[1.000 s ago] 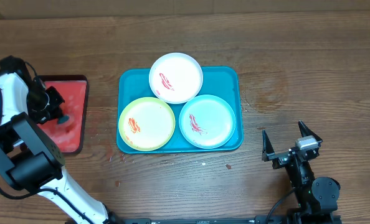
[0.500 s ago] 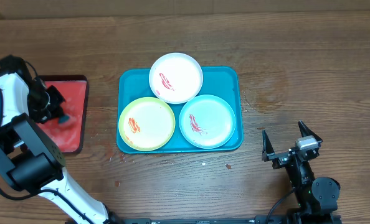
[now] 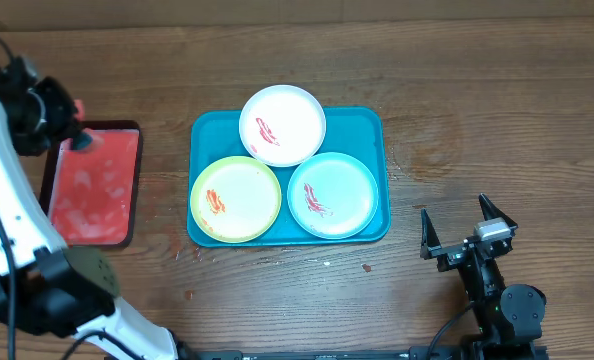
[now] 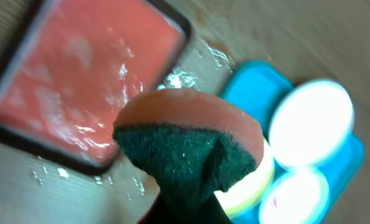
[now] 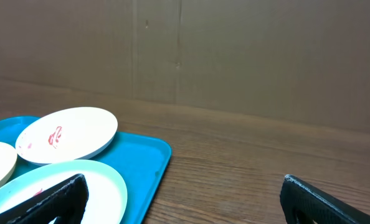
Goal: Clean dirty plates on tray and stack at the side
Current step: 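Place the sponge onto the yellow plate and release it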
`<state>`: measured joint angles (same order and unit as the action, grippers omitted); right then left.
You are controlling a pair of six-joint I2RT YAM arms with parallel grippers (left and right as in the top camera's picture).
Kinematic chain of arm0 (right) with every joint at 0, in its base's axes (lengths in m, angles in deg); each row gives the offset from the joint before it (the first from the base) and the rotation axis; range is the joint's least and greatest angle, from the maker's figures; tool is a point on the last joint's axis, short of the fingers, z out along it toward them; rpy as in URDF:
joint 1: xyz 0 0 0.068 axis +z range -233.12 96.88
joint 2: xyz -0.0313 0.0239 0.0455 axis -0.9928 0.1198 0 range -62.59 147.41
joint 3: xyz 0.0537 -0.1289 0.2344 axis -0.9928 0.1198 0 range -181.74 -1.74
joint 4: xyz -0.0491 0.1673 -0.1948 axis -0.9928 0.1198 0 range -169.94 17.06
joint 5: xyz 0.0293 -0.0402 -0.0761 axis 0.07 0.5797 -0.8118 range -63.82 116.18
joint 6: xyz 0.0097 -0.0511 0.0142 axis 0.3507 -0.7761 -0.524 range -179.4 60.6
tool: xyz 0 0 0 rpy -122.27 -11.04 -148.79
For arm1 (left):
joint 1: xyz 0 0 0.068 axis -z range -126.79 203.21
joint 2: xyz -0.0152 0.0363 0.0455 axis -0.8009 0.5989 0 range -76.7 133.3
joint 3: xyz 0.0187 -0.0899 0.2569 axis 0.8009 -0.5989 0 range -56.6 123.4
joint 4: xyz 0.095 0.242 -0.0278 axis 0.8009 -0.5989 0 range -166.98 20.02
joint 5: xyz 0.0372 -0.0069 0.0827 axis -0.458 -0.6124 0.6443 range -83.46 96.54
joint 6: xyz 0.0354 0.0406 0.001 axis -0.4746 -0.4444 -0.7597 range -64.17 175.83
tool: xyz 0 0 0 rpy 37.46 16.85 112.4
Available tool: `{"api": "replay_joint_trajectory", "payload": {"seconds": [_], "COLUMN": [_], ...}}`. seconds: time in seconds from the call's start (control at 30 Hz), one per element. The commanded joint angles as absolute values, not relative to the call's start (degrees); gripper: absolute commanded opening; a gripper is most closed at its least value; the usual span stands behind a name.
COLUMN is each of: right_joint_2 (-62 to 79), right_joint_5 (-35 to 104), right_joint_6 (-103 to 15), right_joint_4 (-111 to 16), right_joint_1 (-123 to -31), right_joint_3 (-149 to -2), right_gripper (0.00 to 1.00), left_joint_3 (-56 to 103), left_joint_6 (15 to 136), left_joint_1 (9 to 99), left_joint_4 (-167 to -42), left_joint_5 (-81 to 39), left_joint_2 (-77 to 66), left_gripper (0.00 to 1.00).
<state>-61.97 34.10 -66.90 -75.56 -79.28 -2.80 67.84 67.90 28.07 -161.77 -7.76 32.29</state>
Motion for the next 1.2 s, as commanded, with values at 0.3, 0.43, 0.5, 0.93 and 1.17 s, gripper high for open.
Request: {"api": "replay_joint_trajectory", "payload": {"seconds": [0.3, 0.43, 0.5, 0.93, 1.17], "right_joint_2": [-62.43, -62.43, -62.43, -62.43, -62.43], "right_joint_5": [33.75, 33.75, 33.75, 33.75, 33.73], "right_joint_6": [-66.73, -66.73, -66.73, -66.73, -66.73], "right_joint_4": [-75.78, -75.80, -75.78, -75.78, -75.78], "right_joint_1": [-79.50, -79.50, -79.50, -79.50, -79.50], "right_joint_3": [-2.19, -2.19, -2.19, -2.19, -2.19], "right_gripper": [1.00, 1.00, 1.00, 1.00, 1.00], "left_joint_3": [43.34, 33.31, 29.77, 15.51, 20.54], "left_joint_6": [65.02, 67.55, 69.32, 79.86, 74.68], "left_joint_1": [49.11, 54.95, 57.55, 65.38, 64.11], "left_joint_4": [-156.45, -145.92, -141.96, -124.26, -128.26], "left_joint_5": [-10.06, -10.04, -9.93, -2.06, -5.12], "left_joint_2": [31.57, 31.62, 31.62, 31.64, 31.59], "left_gripper": [0.04, 0.04, 0.04, 0.25, 0.32]}}
